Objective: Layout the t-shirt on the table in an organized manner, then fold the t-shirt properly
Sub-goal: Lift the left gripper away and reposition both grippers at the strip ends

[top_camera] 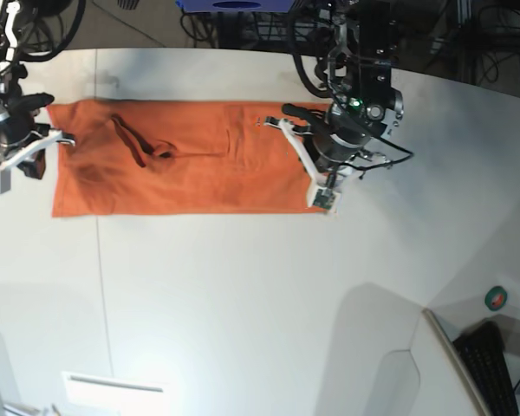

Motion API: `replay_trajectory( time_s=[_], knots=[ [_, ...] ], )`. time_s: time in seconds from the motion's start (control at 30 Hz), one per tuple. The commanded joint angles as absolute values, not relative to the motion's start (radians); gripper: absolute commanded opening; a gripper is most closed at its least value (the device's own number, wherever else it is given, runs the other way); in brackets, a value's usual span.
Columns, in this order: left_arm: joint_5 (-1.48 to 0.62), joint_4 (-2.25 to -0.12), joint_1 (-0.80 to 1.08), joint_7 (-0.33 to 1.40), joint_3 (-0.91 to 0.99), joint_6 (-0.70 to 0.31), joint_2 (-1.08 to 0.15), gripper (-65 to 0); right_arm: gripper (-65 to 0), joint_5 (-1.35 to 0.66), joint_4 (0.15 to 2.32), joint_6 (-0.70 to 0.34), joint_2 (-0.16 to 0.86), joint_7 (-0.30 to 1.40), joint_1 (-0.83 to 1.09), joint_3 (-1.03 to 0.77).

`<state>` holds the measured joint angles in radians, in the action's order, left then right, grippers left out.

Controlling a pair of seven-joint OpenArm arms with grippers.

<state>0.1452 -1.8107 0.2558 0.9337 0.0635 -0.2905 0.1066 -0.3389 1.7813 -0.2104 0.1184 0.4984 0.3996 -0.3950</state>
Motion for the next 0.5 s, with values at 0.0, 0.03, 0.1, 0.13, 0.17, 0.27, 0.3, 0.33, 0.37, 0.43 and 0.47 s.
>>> replay_trajectory(
  time_s=[0.0, 0.03, 0.1, 0.13, 0.17, 0.27, 0.3, 0.33, 0.37, 0.43, 0.47],
  knots=[
    [0.147, -1.827, 0.262, 0.918, 0.107, -0.285, 0.082, -65.0, -65.0, -0.349, 1.804, -0.216, 0.111, 0.479, 0.384, -0.41],
    [0.139, -1.827, 0.277, 0.915, 0.143, -0.286, 0.064, -65.0, -65.0, -0.349, 1.804, -0.216, 0.099, 0.483, 0.377, -0.42],
    [0.059, -1.836, 0.308, 0.914, 0.222, -0.286, 0.007, -65.0, -65.0, -0.349, 1.804, -0.216, 0.061, 0.526, 0.348, -0.452],
    [-0.001, -1.833, 0.321, 0.914, 0.259, -0.286, -0.022, -65.0, -62.1, -0.349, 1.804, -0.216, 0.048, 0.556, 0.331, -0.476],
    [-0.084, -1.827, 0.335, 0.912, 0.303, -0.286, -0.056, -65.0, -50.3, -0.349, 1.804, -0.217, 0.031, 0.598, 0.306, -0.504],
    [-0.371, -1.758, 0.389, 0.831, 0.452, -0.286, -0.139, -65.0, -20.0, -0.349, 1.793, -0.269, 0.002, 0.72, 0.232, -0.579],
    [-0.455, -1.718, 0.407, 0.786, 0.495, -0.286, -0.163, -65.0, -14.7, -0.351, 1.778, -0.317, -0.001, 0.763, 0.206, -0.605],
    [-0.526, -1.681, 0.426, 0.743, 0.524, -0.286, -0.185, -65.0, -12.8, -0.351, 1.748, -0.381, -0.001, 0.796, 0.179, -0.63],
    [-0.558, -1.652, 0.441, 0.708, 0.529, -0.286, -0.208, -65.0, -12.9, -0.351, 1.71, -0.441, -0.001, 0.816, 0.147, -0.656],
    [-0.558, -1.62, 0.453, 0.676, 0.527, -0.286, -0.237, -65.0, -13.5, -0.346, 1.623, -0.518, 0.007, 0.828, 0.088, -0.722],
    [-0.549, -1.609, 0.453, 0.668, 0.53, -0.286, -0.237, -65.0, -14.0, -0.346, 1.573, -0.529, 0.008, 0.832, 0.061, -0.757]
  ],
)
